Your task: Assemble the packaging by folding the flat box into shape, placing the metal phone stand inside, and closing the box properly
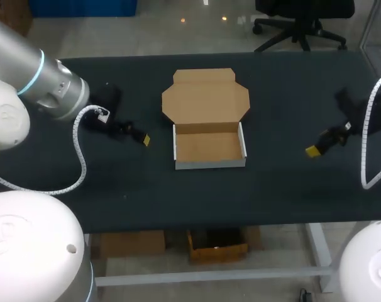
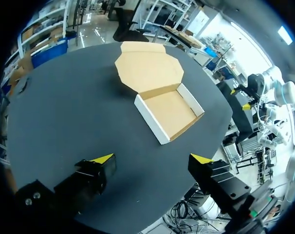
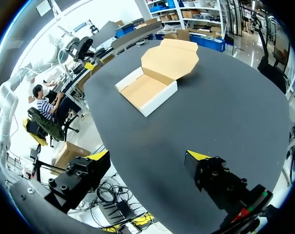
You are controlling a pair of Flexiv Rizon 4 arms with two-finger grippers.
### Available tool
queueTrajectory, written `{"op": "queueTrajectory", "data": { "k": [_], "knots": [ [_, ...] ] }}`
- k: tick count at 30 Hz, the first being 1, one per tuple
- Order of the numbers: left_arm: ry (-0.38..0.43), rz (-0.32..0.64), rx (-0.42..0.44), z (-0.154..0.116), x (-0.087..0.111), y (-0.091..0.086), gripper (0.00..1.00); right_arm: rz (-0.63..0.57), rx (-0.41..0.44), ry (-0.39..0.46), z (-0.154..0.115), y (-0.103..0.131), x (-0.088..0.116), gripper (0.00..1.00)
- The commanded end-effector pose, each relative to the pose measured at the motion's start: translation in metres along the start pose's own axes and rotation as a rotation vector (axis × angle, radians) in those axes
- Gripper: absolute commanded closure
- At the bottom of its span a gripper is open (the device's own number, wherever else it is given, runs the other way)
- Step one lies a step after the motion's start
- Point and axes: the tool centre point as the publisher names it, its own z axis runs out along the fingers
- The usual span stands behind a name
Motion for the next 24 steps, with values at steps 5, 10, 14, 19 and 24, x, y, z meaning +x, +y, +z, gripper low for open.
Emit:
{"op": "queueTrajectory", "data": {
  "k": [5, 10, 14, 19, 24],
  "knots": [
    [-0.021, -0.076, -0.001, -0.031, 0.003, 0.009, 0.0, 0.079, -0.032, -0.022, -0.018, -0.009, 0.006, 0.0],
    [-0.04, -0.111, 0.021, -0.044, 0.007, 0.015, 0.0, 0.149, -0.062, -0.052, -0.032, -0.012, 0.008, 0.0],
    [-0.041, -0.138, 0.038, -0.053, 0.007, 0.018, 0.0, 0.209, -0.108, -0.051, -0.04, -0.018, 0.007, 0.0],
    [-0.046, -0.193, 0.05, -0.064, 0.009, 0.021, 0.0, 0.238, -0.127, -0.07, -0.049, -0.022, 0.01, 0.0],
    [-0.049, -0.209, 0.071, -0.073, 0.015, 0.028, 0.0, 0.281, -0.152, -0.1, -0.056, -0.027, 0.012, 0.0]
  ]
}}
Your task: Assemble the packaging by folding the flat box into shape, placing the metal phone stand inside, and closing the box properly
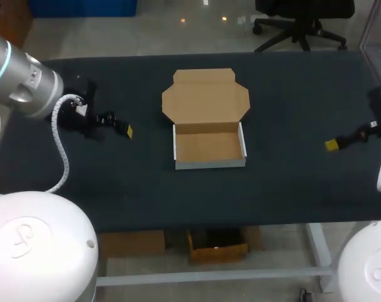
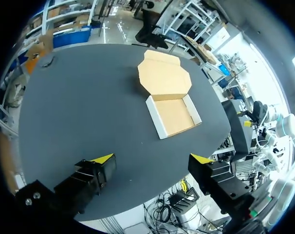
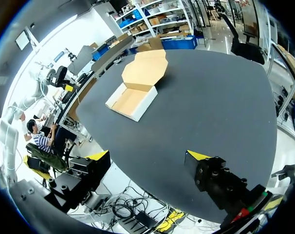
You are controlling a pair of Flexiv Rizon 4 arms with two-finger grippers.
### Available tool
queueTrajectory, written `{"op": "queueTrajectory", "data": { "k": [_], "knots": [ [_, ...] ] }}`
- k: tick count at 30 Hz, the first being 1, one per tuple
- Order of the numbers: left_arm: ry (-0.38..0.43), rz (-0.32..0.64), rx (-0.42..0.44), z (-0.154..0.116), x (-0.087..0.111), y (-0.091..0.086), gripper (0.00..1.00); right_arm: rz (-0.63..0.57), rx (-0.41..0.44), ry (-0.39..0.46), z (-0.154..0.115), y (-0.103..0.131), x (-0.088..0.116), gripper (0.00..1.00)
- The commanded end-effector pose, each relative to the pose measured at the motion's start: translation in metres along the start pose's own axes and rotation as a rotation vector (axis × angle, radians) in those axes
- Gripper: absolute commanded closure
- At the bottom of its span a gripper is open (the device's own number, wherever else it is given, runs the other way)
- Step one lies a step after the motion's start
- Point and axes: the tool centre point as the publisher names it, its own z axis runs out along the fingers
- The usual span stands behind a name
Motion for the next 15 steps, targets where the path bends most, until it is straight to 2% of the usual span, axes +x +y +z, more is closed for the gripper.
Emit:
{"op": "queueTrajectory", "data": {
  "k": [1, 8, 15],
  "knots": [
    [-0.006, -0.004, 0.023, -0.013, 0.005, 0.013, 0.0, 0.019, -0.034, -0.018, -0.01, -0.009, 0.006, 0.0],
    [-0.005, -0.023, 0.029, -0.016, 0.011, 0.02, 0.0, 0.066, -0.069, 0.004, -0.012, -0.005, 0.001, 0.0],
    [-0.023, -0.05, 0.015, -0.018, 0.017, 0.027, 0.0, 0.093, -0.061, 0.024, -0.019, 0.001, 0.0, 0.0]
  ]
}}
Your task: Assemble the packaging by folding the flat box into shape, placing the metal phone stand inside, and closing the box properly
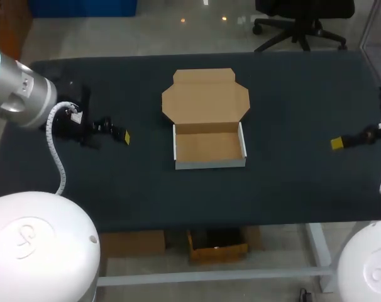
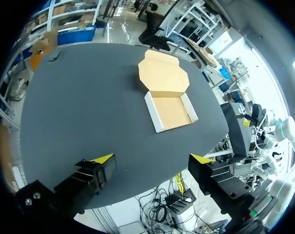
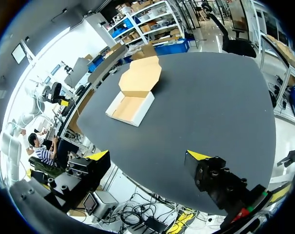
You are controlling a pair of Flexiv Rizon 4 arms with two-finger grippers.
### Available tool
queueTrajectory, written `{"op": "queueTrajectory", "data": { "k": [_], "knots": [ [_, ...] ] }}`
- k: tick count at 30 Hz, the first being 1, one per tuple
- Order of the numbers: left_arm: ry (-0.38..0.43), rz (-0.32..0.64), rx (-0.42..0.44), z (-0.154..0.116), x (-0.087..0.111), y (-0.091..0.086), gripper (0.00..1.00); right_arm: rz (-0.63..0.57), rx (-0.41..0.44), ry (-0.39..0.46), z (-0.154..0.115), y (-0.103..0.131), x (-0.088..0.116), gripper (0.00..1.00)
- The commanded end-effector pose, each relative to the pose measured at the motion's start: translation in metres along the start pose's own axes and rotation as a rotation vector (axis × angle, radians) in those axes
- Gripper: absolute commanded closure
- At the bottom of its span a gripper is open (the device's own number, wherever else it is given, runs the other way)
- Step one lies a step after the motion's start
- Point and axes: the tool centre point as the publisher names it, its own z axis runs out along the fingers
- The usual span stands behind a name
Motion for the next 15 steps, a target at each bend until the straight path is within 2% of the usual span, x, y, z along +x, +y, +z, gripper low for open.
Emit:
{"op": "queueTrajectory", "data": {
  "k": [1, 15],
  "knots": [
    [-0.022, -0.015, -0.001, -0.004, 0.006, 0.003, 0.0, 0.012, 0.014, 0.025, -0.009, 0.005, -0.001, 0.0],
    [-0.059, -0.059, -0.002, -0.01, 0.011, 0.004, 0.0, 0.08, 0.089, 0.018, -0.021, 0.007, 0.011, 0.0]
  ]
}}
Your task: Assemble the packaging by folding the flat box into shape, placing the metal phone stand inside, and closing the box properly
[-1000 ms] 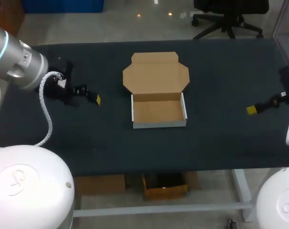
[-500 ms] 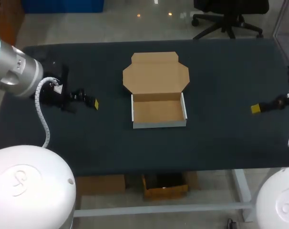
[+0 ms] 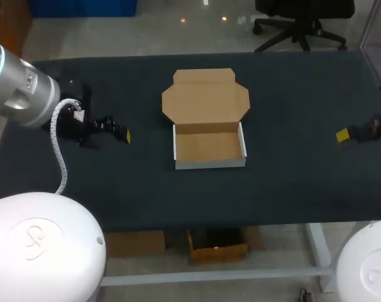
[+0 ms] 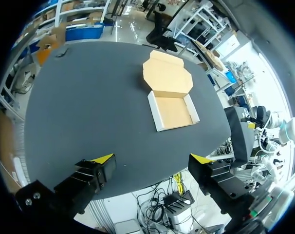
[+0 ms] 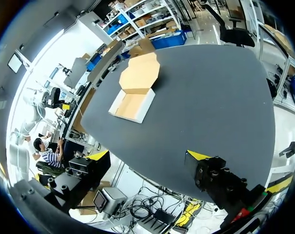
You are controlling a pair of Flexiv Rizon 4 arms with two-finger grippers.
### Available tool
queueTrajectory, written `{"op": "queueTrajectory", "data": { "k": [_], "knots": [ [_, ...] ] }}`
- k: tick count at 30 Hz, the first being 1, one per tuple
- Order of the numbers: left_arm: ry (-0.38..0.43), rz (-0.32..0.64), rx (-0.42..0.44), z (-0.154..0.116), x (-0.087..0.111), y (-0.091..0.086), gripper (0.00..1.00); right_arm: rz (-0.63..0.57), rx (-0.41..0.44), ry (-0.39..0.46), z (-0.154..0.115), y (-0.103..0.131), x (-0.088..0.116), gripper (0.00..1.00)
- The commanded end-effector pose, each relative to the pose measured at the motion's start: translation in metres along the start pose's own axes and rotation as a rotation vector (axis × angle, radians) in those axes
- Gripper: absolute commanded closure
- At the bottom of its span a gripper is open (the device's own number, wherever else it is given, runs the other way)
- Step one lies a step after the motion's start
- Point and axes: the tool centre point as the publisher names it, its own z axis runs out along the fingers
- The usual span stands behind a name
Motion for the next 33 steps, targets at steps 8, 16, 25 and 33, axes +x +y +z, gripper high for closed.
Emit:
{"op": "queueTrajectory", "data": {
  "k": [8, 16, 25, 33],
  "knots": [
    [-0.029, -0.023, 0.002, -0.004, 0.002, 0.001, 0.0, 0.013, 0.049, -0.018, -0.003, -0.003, 0.01, 0.0],
    [-0.032, -0.032, -0.001, -0.005, 0.002, 0.001, 0.0, 0.024, 0.063, -0.011, -0.003, -0.007, 0.009, 0.0],
    [-0.035, -0.041, -0.005, -0.004, -0.001, -0.002, 0.0, 0.038, 0.085, -0.008, -0.001, -0.01, 0.009, 0.0],
    [-0.036, -0.046, -0.006, -0.001, -0.002, -0.005, 0.0, 0.054, 0.089, -0.008, -0.001, -0.012, 0.008, 0.0]
  ]
}}
